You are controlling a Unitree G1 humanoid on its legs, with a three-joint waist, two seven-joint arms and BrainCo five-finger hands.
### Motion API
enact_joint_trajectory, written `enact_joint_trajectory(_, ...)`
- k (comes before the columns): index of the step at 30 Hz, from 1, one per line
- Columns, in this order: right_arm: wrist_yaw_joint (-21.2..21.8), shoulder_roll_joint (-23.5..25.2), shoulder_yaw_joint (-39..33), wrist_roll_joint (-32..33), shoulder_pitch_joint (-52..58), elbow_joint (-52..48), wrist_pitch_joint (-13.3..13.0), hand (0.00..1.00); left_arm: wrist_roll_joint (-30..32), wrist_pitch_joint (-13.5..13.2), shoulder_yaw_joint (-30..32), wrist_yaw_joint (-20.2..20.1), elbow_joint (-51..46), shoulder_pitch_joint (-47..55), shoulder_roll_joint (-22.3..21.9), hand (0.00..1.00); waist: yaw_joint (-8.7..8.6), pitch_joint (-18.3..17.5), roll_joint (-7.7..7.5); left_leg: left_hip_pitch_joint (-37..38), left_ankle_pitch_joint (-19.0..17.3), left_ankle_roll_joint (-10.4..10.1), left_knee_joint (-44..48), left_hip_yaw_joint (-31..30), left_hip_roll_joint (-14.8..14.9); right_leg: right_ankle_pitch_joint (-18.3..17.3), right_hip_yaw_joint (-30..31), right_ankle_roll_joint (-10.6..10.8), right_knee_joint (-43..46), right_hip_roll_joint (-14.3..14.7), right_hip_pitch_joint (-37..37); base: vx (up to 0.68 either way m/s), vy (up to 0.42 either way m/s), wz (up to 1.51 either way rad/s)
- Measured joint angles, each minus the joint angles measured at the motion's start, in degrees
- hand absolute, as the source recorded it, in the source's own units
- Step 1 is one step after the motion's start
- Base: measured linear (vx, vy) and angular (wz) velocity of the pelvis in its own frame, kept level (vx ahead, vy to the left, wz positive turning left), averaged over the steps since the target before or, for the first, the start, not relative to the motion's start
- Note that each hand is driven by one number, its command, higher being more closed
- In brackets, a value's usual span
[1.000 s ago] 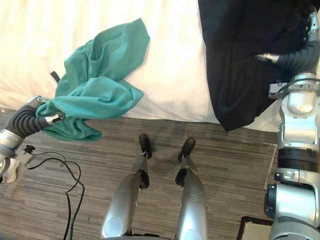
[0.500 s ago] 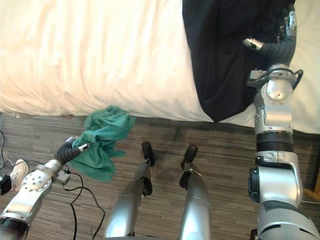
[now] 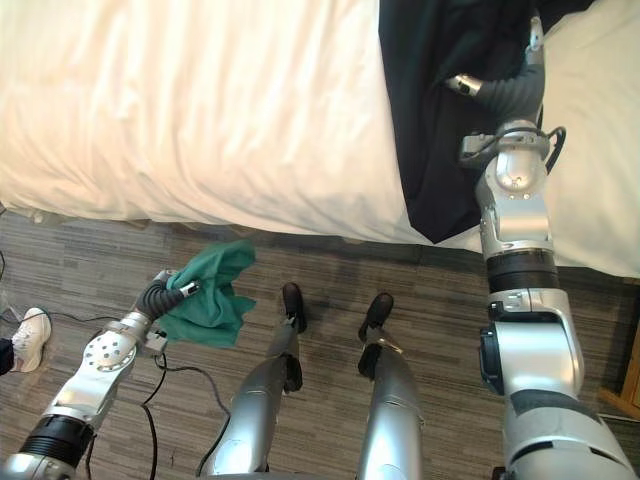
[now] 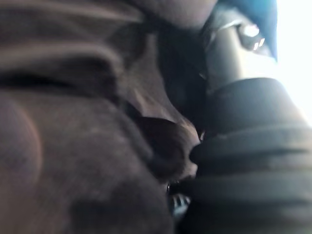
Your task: Tidy the bed and pick cloth on bed and put in laundry
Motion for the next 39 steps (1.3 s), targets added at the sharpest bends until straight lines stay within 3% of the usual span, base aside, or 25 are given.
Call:
enact_joint_trajectory(7,-1.94,-0.13,5.67,-17.75,-3.06,5.84,0.24,1.0,3.74,-0.07,0.03,2.74,5.91,-7.02,-1.46,1.0,-1.0,-0.72,-0.12,-0.3,0.86,-0.29,0.02,-1.24,0.93,-1.14,-1.72,-0.94,1.44,0.23,-0.11,0.01,-0.049,0.06)
enact_joint_trajectory(10,-3.08,1.43,9.09,-25.77,-3.25,9.92,1.06,1.0,5.85,-0.11,0.08,3.93,9.92,-9.46,-4.53,1.0,-1.16,-2.93,-0.71,-0.12,1.02,-0.4,0.23,-1.73,1.39,-1.44,-1.89,-1.07,1.57,0.75,0.14,0.03,-0.062,0.01)
enact_joint_trajectory(13,-3.94,4.82,13.9,-41.85,-3.08,14.18,4.63,1.0,11.12,0.31,0.25,5.48,16.91,-13.63,-9.02,1.0,-1.5,-3.7,-1.71,3.05,0.93,-0.8,0.23,-2.5,2.04,-2.77,-2.3,-1.3,2.0,1.38,3.49,0.02,-0.09,0.1)
enact_joint_trajectory(16,-3.95,7.26,16.09,-49.87,-0.68,15.44,7.62,1.0,13.55,0.93,0.7,6.66,19.54,-14.24,-12.68,1.0,-1.38,-4.06,-2.32,6.05,0.4,-1.45,0.24,-2.55,2.52,-3.7,-2.7,-1.2,1.93,1.75,6.68,0.01,-0.074,0.07)
enact_joint_trajectory(18,-4.72,10.71,16.31,-53.83,3.82,15.35,9.31,1.0,15.31,1.42,1.15,8.19,21.76,-13.79,-15.85,1.0,-1.43,-4.98,-3.71,8.44,-0.11,-2.08,0.26,-2.71,2.86,-4.77,-3.13,-1.53,1.88,1.97,9.1,0.03,-0.071,0.05)
enact_joint_trajectory(24,-5.47,16.66,11.05,-52.97,14.0,15.46,9.83,1.0,19.06,2.61,0.88,9.03,27.98,-12.89,-21.12,1.0,-1.8,-6.55,-5.84,14.05,-1.63,-2.03,1.32,-3.98,2.78,-6.46,-3.84,-0.52,0.5,2.66,16.33,0.06,-0.055,0.09)
enact_joint_trajectory(33,-4.98,26.23,0.01,-34.1,27.68,12.36,4.19,1.0,21.38,3.53,1.97,11.1,32.54,-7.79,-18.36,1.0,-3.85,-10.58,-8.92,19.73,-5.25,-0.8,1.85,-1.99,2.55,-4.69,0.24,0.98,-4.51,5.05,22.45,0.08,0.003,-0.14)
enact_joint_trajectory(39,-2.14,32.05,-3.12,-28.26,39.15,14.31,4.02,1.0,21.29,3.77,4.88,12.81,32.67,-1.22,-20.3,1.0,-5.33,-12.69,-9.73,26.79,-8.87,-0.23,1.91,2.55,1.8,-2.89,6.42,2.75,-9.36,6.16,28.56,0.08,0.069,-0.42)
